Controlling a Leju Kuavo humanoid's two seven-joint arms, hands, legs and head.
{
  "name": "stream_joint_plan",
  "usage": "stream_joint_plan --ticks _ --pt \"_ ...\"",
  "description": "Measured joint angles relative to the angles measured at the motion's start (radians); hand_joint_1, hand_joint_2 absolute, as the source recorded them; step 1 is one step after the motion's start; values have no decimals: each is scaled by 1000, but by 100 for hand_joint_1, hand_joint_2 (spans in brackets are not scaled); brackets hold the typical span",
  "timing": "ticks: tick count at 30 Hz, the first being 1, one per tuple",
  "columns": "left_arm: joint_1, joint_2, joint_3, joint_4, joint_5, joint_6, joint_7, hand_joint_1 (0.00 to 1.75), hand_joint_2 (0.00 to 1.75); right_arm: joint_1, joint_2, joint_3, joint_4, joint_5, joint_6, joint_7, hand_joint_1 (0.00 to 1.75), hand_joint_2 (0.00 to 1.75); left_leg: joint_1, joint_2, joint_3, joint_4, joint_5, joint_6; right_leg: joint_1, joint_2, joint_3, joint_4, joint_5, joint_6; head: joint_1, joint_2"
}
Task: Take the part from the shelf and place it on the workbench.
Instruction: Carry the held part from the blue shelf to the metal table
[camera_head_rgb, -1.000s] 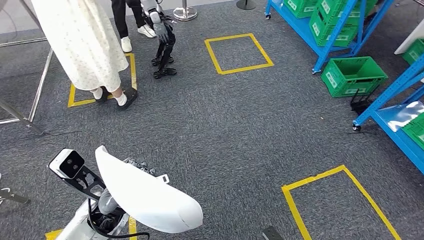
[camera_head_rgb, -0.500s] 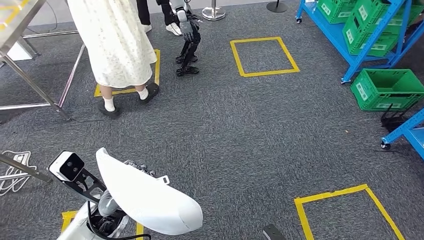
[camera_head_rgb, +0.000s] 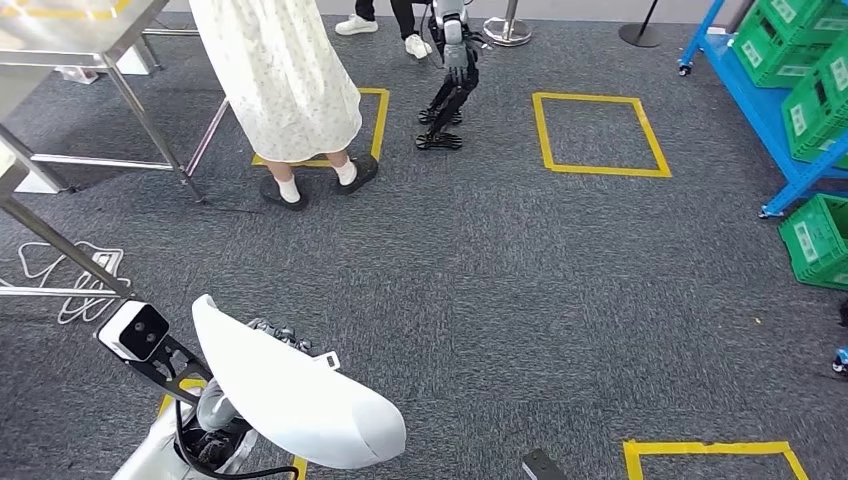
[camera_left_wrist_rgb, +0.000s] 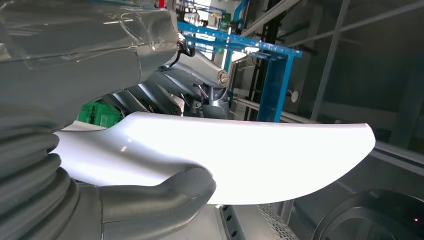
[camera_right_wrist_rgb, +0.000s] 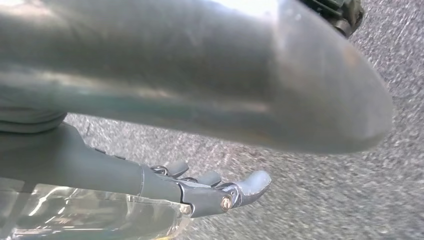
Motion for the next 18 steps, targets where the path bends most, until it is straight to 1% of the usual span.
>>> stream_joint_plan --ticks 1,2,3,4,5,6,7,8,9,10,11,12,13,14,15,16,17,18 --pt "0 0 0 0 0 0 0 175 175 -1 0 0 0 0 0 0 0 0 0 -14 2 1 -2 -2 -2 8 28 -73 38 10 0 0" --pt "1 -1 0 0 0 0 0 175 175 -3 -1 0 0 0 0 0 0 0 1 -26 4 2 -4 -4 -4 23 58 -146 72 14 0 0" --pt "0 -1 0 0 0 0 0 175 175 -4 -2 0 0 0 0 0 0 0 -1 -37 4 5 -6 -8 -6 39 85 -206 99 13 0 0" --pt "0 -1 0 0 -1 0 0 175 175 -5 -2 0 0 1 0 1 0 0 -1 -46 3 7 -8 -12 -5 50 101 -239 113 7 -1 0" --pt "1 -2 0 0 -1 0 0 175 175 -7 -3 0 0 1 1 1 0 0 -1 -54 0 8 -10 -15 -3 55 106 -247 117 0 -1 0" --pt "1 -2 0 0 -2 0 0 175 175 -9 -2 0 0 2 1 2 0 0 -1 -61 -2 9 -11 -19 -1 51 108 -249 118 -6 -1 0" --pt "2 -2 0 0 -3 0 0 175 175 -12 -2 0 0 2 2 3 0 0 1 -63 -4 10 -12 -23 -2 43 110 -250 118 -12 -1 0" --pt "2 -2 0 0 -3 0 0 175 175 -14 -1 -1 0 3 3 3 0 0 0 -49 -7 17 -18 -27 -4 35 113 -253 119 -17 -1 0" --pt "1 -2 0 0 -3 0 -1 175 175 -16 -1 -1 0 3 3 3 0 0 0 -23 -18 41 -34 -33 -5 27 117 -255 118 -23 -2 0" --pt "-1 -2 0 0 -3 -1 -1 175 175 -16 0 -1 0 3 4 3 0 0 0 9 -38 85 -58 -39 -6 16 121 -258 117 -30 -3 0" --pt "-2 -2 0 0 -3 -1 -1 175 175 -15 -1 -1 0 3 5 3 0 0 2 40 -69 147 -89 -45 -4 6 124 -258 114 -36 -4 0" --pt "-2 -2 0 0 -4 -1 -1 175 175 -14 -2 -1 1 3 6 3 0 0 7 56 -107 218 -118 -50 -2 -7 126 -258 111 -41 -5 0" --pt "-2 -2 0 1 -4 -1 -1 175 175 -12 -2 -1 1 3 8 3 0 0 12 61 -140 275 -135 -54 0 -19 127 -258 109 -44 -5 0" --pt "-2 -2 -1 2 -4 -2 -1 175 175 -12 -2 -1 2 3 8 3 0 0 16 65 -158 301 -135 -57 1 -31 127 -257 107 -45 -5 0" --pt "-1 -2 -1 3 -4 -2 -1 175 175 -11 -3 -2 2 3 9 3 0 0 19 69 -155 286 -116 -58 2 -42 129 -257 105 -44 -5 0" --pt "-2 -2 -1 3 -4 -2 -1 175 175 -12 -2 -2 2 3 9 3 0 0 20 77 -129 231 -83 -58 2 -53 132 -257 103 -42 -5 0" --pt "-2 -2 -1 3 -4 -2 -1 175 175 -12 -2 -2 2 3 9 3 0 0 18 98 -90 155 -48 -54 3 -62 135 -258 100 -40 -5 0" --pt "-4 -2 0 3 -4 -2 -1 175 175 -12 -2 -2 2 3 9 3 0 0 15 120 -54 88 -22 -50 6 -71 139 -257 96 -36 -5 0"
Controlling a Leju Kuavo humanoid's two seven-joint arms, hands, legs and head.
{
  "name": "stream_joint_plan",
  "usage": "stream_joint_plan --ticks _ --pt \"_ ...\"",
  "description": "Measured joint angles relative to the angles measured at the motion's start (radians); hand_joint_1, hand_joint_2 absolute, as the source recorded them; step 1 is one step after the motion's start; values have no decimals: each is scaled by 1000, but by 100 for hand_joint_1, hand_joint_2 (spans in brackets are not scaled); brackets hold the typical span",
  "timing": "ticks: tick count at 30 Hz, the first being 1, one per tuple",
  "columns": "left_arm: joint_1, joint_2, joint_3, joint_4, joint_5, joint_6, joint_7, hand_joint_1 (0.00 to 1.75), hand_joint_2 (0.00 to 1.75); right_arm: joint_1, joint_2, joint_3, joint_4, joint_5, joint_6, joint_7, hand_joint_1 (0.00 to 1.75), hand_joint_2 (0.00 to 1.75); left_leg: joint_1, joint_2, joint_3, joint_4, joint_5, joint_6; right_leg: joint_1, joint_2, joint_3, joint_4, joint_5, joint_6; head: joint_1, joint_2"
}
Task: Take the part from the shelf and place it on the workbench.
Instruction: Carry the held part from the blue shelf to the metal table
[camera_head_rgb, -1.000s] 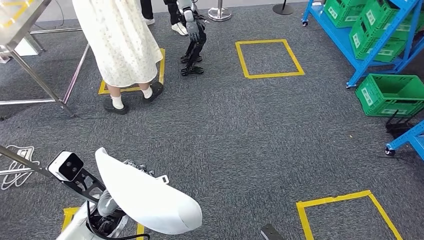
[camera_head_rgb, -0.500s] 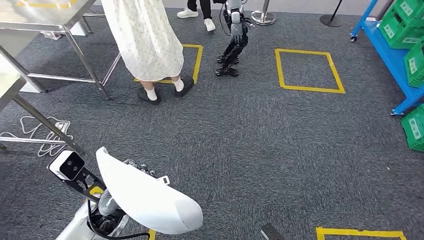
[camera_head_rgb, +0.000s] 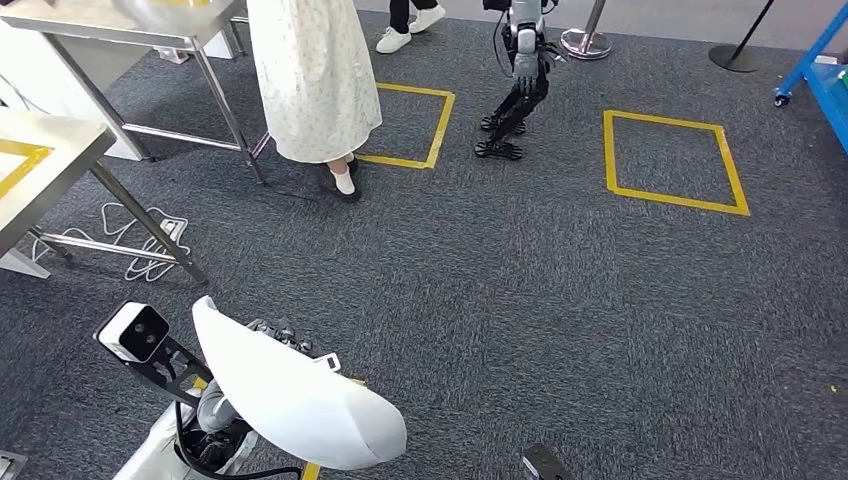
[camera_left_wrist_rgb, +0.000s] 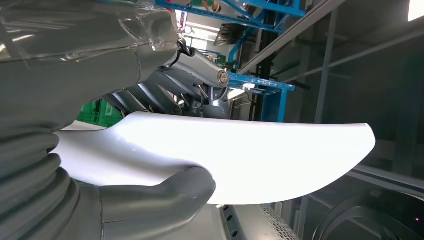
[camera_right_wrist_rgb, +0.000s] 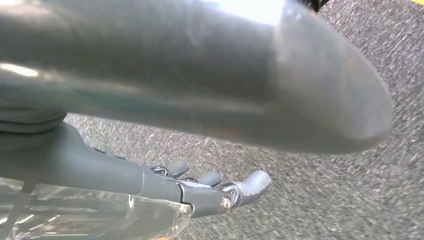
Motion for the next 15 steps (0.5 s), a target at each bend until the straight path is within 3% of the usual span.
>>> stream_joint_plan --ticks 2,4,5,8,10,12,14,15 --pt "-4 -1 0 0 0 -1 0 175 175 0 1 0 0 0 0 0 0 0 -9 24 35 -68 19 11 4 -17 5 0 -5 9 1 0" --pt "-6 -1 0 -1 0 -3 0 175 175 -2 2 -1 0 0 0 0 0 0 -14 4 36 -76 20 22 4 -36 9 -3 -9 18 1 0" --pt "-6 -2 0 -1 0 -4 0 175 175 -3 2 -2 0 0 0 -1 0 0 -13 -8 41 -83 24 28 3 -34 9 0 -13 22 2 0" --pt "-9 -4 0 -1 0 -8 0 175 175 -4 2 -3 0 0 0 -2 0 0 -4 -32 54 -102 35 40 -2 15 -7 40 -36 24 5 0" --pt "-11 -4 0 -1 0 -8 0 175 175 -4 2 -3 0 0 0 -2 0 0 -3 -33 55 -103 35 41 -3 24 -12 52 -42 22 5 0" --pt "-13 -6 0 -1 0 -8 0 175 175 -4 1 -3 0 0 0 -2 0 0 -4 -42 54 -103 36 43 -4 42 -42 113 -66 18 7 0" --pt "-13 -9 -2 1 -1 -8 0 175 175 3 -1 -3 2 0 0 -2 0 0 -4 -82 55 -101 35 44 -10 64 -103 213 -87 27 8 0" --pt "-13 -9 -2 2 -1 -8 0 175 175 5 -3 -4 3 0 0 -2 0 0 -3 -105 55 -98 33 42 -15 70 -108 207 -74 39 8 0"
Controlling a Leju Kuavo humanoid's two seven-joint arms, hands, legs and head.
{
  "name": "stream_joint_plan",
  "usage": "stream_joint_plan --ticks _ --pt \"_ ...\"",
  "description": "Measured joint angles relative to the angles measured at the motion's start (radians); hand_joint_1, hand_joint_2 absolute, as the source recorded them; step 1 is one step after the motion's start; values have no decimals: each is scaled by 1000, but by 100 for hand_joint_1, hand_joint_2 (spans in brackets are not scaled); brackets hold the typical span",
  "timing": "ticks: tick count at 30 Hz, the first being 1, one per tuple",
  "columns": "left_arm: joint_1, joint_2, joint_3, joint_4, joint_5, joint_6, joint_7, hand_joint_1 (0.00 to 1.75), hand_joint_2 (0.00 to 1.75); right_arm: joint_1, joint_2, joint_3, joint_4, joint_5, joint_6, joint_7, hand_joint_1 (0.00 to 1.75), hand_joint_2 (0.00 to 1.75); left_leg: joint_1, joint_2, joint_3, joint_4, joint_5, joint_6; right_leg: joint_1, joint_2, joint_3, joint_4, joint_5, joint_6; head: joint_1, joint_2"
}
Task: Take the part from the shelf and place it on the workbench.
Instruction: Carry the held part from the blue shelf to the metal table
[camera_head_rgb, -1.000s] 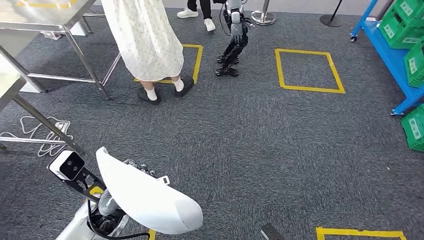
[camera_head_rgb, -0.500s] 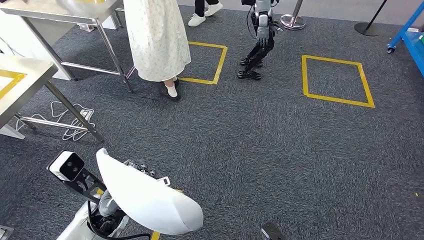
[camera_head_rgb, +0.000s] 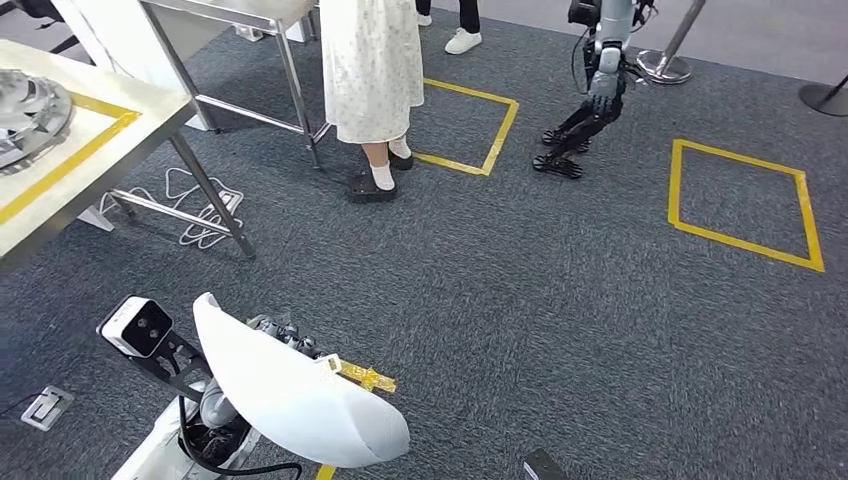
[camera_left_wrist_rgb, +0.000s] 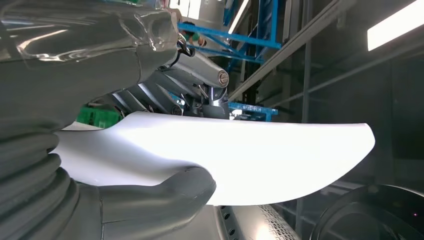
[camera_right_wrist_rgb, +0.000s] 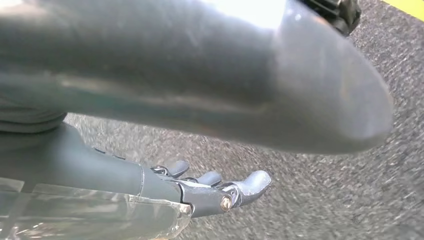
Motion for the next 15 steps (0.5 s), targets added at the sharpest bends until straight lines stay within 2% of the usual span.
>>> stream_joint_plan --ticks 1,2,3,4,6,7,9,10,11,12,13,14,15 --pt "0 0 -1 1 0 0 0 175 175 2 -1 -1 1 0 0 0 0 0 1 -23 0 4 -3 -4 -7 13 12 -42 27 14 0 0" --pt "1 0 -1 1 0 0 0 175 175 2 -2 -2 1 0 0 0 0 0 1 -36 -2 11 -7 -10 -11 28 41 -109 55 22 0 0" --pt "1 0 -2 1 0 0 0 175 175 1 -2 -2 1 0 0 -1 0 0 0 -47 -5 18 -11 -17 -14 40 64 -159 75 22 0 0" --pt "1 0 -2 2 0 -1 0 175 175 1 -2 -3 1 0 0 -1 0 0 0 -55 -9 23 -14 -22 -14 48 75 -183 84 17 0 0" --pt "2 1 -4 2 -1 -1 1 175 175 0 -2 -5 1 0 0 -1 0 0 2 -68 -15 27 -17 -29 -10 38 79 -186 86 1 -1 0" --pt "3 1 -5 2 -1 -1 1 175 175 0 -1 -6 1 0 0 -1 0 0 3 -60 -17 31 -20 -32 -9 30 81 -187 86 -5 -1 0" --pt "2 2 -6 3 -1 -3 1 175 175 -1 0 -8 1 2 0 -2 0 0 3 -11 -37 79 -50 -39 -9 14 85 -189 86 -18 -4 0" --pt "2 2 -6 3 -1 -4 1 175 175 0 0 -8 1 3 0 -2 0 0 3 20 -63 133 -78 -42 -6 6 87 -189 84 -24 -6 0" --pt "2 2 -6 3 -1 -5 1 175 175 2 -1 -9 1 5 0 -2 0 0 4 40 -96 199 -109 -45 -3 -4 88 -189 81 -29 -7 0" --pt "3 2 -6 3 -1 -6 1 175 175 4 -2 -10 2 6 0 -1 0 0 5 48 -132 266 -135 -47 0 -15 89 -189 79 -32 -8 0" --pt "4 3 -6 3 -1 -7 2 175 175 6 -2 -10 2 7 0 -1 0 0 6 50 -157 311 -146 -47 3 -27 89 -189 77 -34 -8 0" --pt "5 3 -6 4 -1 -7 2 175 175 6 -2 -11 2 8 0 -1 0 0 6 52 -163 318 -138 -46 5 -38 90 -189 76 -36 -8 0" --pt "6 4 -6 4 -1 -8 2 175 175 6 -2 -12 2 9 1 -1 0 0 5 56 -149 286 -114 -42 7 -49 93 -189 74 -37 -8 0"
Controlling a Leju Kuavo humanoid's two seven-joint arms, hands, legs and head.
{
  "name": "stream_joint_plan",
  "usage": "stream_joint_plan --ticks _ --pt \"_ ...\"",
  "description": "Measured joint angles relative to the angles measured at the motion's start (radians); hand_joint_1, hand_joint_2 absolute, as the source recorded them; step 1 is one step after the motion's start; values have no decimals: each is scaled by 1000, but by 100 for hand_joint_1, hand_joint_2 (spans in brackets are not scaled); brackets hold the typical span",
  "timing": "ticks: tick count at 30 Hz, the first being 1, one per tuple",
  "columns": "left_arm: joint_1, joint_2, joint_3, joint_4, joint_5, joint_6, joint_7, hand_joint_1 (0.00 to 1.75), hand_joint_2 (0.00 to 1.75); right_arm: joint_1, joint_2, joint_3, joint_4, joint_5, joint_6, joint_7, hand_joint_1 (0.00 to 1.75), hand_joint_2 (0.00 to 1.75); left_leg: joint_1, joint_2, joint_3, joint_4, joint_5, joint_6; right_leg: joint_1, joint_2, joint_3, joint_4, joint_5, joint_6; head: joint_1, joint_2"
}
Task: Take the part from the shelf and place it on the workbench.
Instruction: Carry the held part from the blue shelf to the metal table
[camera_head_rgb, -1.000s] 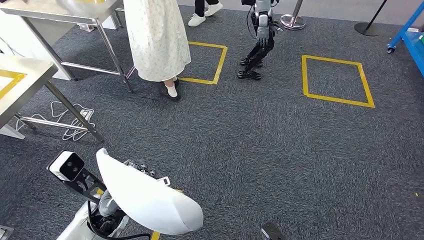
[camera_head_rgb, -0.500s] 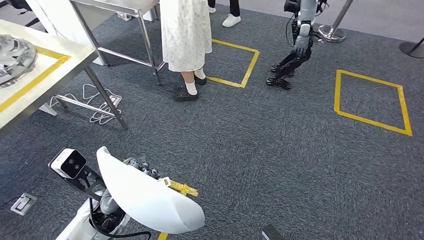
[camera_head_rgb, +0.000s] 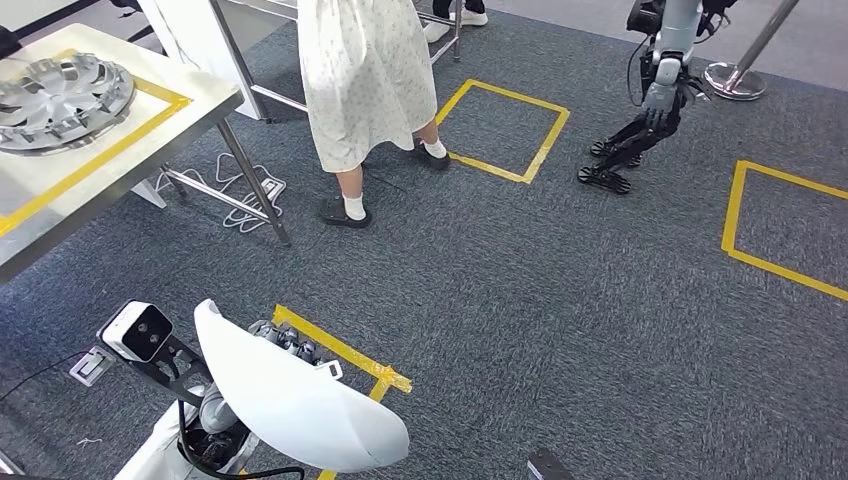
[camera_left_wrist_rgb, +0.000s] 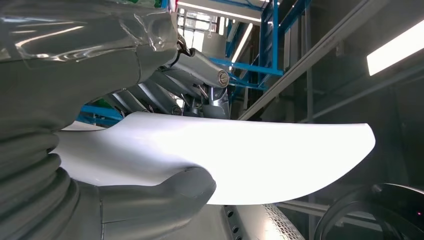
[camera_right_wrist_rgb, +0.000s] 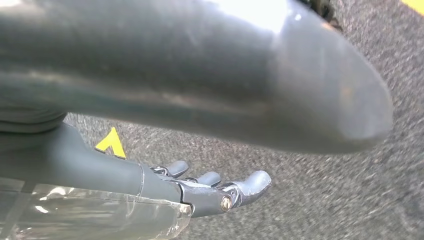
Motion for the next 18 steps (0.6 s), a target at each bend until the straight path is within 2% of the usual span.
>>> stream_joint_plan --ticks 1,3,4,5,7,8,9,11,13,14,15,16,17,18 --pt "0 1 0 0 0 0 0 175 175 0 1 -1 0 0 0 0 0 0 -3 11 34 -66 35 7 2 -10 4 0 -2 -1 0 0" --pt "-1 1 1 0 -1 -1 0 175 175 0 7 -4 0 1 1 0 0 0 -16 60 102 -197 82 28 8 -29 11 -1 -8 1 1 0" --pt "-2 1 1 -1 -2 -1 0 175 175 0 9 -5 0 1 1 0 0 0 -23 76 121 -233 90 37 9 -38 13 -1 -10 4 1 0" --pt "-2 2 2 -1 -2 -2 0 175 175 0 11 -5 0 2 2 0 0 0 -28 83 125 -245 89 42 9 -48 14 -2 -12 7 2 0" --pt "-2 3 2 -1 -3 -2 0 175 175 -1 13 -6 0 2 2 1 0 0 -26 58 130 -258 96 46 8 -66 18 -5 -17 16 1 0" --pt "-1 4 3 -1 -4 -3 0 175 175 -1 14 -7 -1 3 2 1 0 0 -22 45 138 -270 102 48 8 -56 19 1 -22 19 2 0" --pt "-2 3 3 -1 -4 -3 0 175 175 -2 15 -8 -1 3 2 1 0 0 -18 32 146 -281 109 50 7 -34 10 23 -33 21 3 0" --pt "-4 1 2 0 -5 -4 1 175 175 0 15 -8 0 3 2 2 0 0 -13 6 155 -293 116 53 3 23 -42 131 -76 18 6 0" --pt "-3 -1 0 2 -7 -4 2 175 175 5 14 -9 1 3 2 3 0 0 -11 -24 155 -291 116 53 -2 44 -109 250 -111 21 8 0" --pt "-1 -1 -1 3 -7 -4 2 175 175 7 13 -9 2 3 2 3 0 0 -10 -39 155 -290 116 52 -6 46 -124 268 -108 29 7 0" --pt "-1 -1 -1 5 -7 -4 2 175 175 9 12 -9 3 3 2 3 0 0 -8 -54 155 -287 114 50 -10 48 -119 245 -89 41 7 0" --pt "-1 -1 -1 6 -7 -4 2 175 175 9 12 -10 3 3 2 3 0 0 -5 -68 155 -282 111 45 -16 54 -96 186 -58 56 7 0" --pt "-1 -1 -1 7 -6 -5 2 175 175 9 12 -10 3 3 2 3 0 0 -2 -80 153 -275 106 38 -23 69 -67 116 -27 69 8 0" --pt "-1 -1 -1 8 -6 -5 2 175 175 8 13 -10 3 3 2 2 0 0 -2 -91 149 -265 100 29 -27 83 -40 58 -3 73 8 0"
